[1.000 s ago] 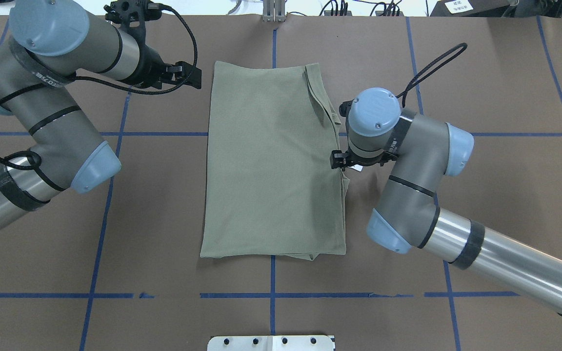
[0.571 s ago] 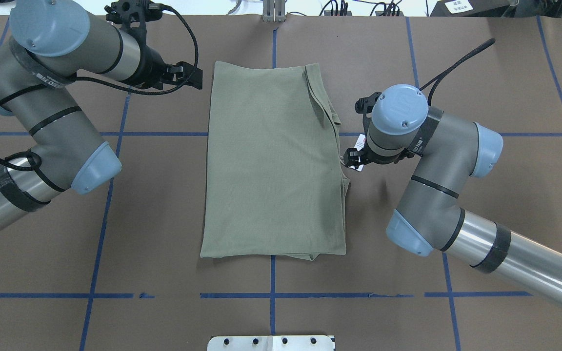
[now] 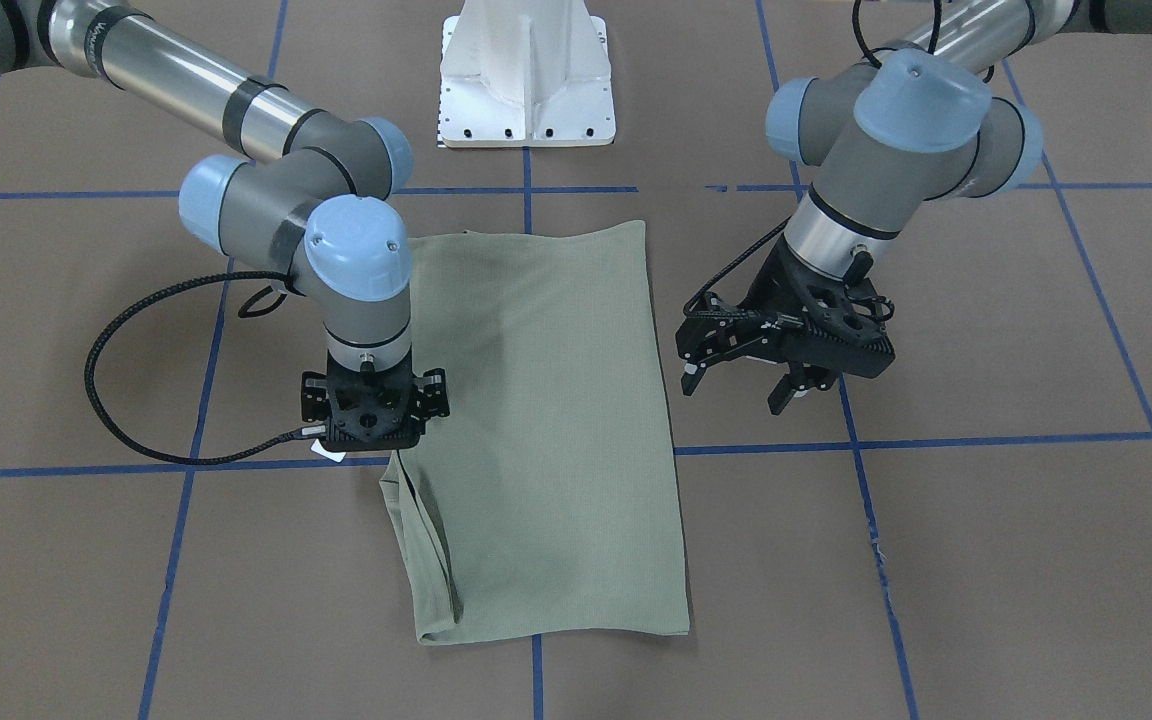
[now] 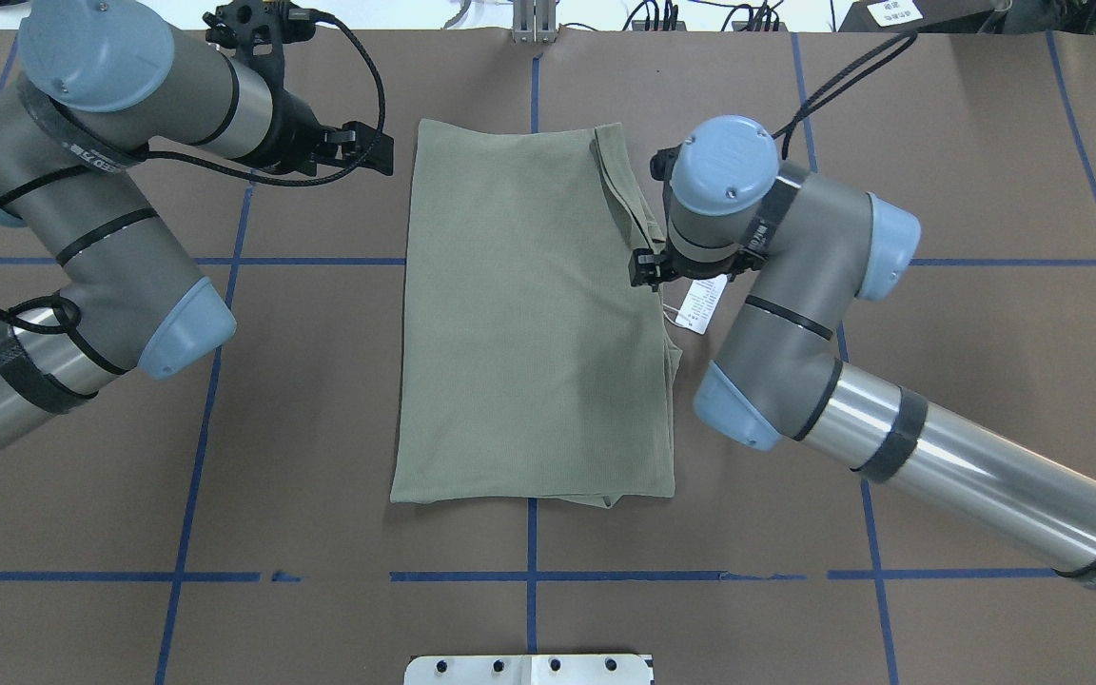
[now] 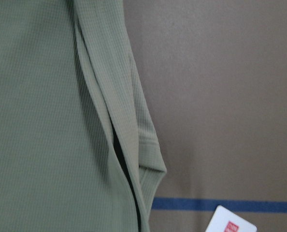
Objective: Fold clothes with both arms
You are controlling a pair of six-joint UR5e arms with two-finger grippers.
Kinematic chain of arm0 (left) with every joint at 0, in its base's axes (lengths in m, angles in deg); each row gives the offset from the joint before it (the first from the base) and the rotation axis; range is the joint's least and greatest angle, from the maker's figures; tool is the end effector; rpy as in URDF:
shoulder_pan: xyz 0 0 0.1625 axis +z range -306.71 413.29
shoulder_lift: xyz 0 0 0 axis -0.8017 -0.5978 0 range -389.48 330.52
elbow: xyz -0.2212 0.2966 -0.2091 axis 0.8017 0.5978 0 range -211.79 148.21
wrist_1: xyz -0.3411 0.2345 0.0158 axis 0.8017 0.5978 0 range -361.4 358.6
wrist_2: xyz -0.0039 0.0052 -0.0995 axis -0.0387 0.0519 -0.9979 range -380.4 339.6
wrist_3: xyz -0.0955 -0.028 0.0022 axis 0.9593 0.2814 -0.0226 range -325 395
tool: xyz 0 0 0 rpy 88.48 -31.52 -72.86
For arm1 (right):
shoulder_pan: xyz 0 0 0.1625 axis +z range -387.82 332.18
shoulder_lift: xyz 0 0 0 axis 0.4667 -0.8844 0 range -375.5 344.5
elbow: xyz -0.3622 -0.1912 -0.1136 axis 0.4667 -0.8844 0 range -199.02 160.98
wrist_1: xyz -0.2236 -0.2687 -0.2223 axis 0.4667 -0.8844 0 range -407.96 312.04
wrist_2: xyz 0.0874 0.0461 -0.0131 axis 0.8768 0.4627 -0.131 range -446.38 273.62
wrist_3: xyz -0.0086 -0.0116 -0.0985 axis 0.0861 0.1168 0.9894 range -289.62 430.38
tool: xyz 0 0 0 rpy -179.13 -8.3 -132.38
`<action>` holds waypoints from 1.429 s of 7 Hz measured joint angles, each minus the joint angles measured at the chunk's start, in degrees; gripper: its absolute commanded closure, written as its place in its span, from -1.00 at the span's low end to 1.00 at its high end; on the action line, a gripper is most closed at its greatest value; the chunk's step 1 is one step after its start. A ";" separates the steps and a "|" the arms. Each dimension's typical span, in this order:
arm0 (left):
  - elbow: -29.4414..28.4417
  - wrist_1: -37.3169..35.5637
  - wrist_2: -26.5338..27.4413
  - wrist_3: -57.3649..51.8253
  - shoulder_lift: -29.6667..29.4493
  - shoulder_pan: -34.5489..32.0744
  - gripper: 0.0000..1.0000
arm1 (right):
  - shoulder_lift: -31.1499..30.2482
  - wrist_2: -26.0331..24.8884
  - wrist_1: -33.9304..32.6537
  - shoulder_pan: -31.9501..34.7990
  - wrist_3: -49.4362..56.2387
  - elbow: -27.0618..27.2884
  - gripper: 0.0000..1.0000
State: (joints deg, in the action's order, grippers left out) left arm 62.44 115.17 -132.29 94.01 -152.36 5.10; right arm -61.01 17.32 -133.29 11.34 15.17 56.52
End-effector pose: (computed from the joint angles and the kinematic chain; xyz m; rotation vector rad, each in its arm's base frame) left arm 0.3753 -0.5639 0.2343 0.4351 1.0611 -0.0542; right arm -0.5312 -0.5742 0.2922 0.1774 -0.6207 0.0012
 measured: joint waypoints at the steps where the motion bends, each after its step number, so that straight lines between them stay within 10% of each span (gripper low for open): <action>1: 0.00 0.59 0.00 0.04 -0.04 0.00 -1.00 | 1.83 -0.15 3.41 0.66 0.32 -4.99 -1.00; 10: 0.35 1.38 0.00 0.17 0.20 0.02 -1.00 | 6.40 0.14 6.32 5.32 4.09 -15.60 -1.00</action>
State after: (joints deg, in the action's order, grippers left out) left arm 62.79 116.55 -132.29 94.18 -152.16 5.12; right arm -54.61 17.47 -126.97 16.66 19.25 40.92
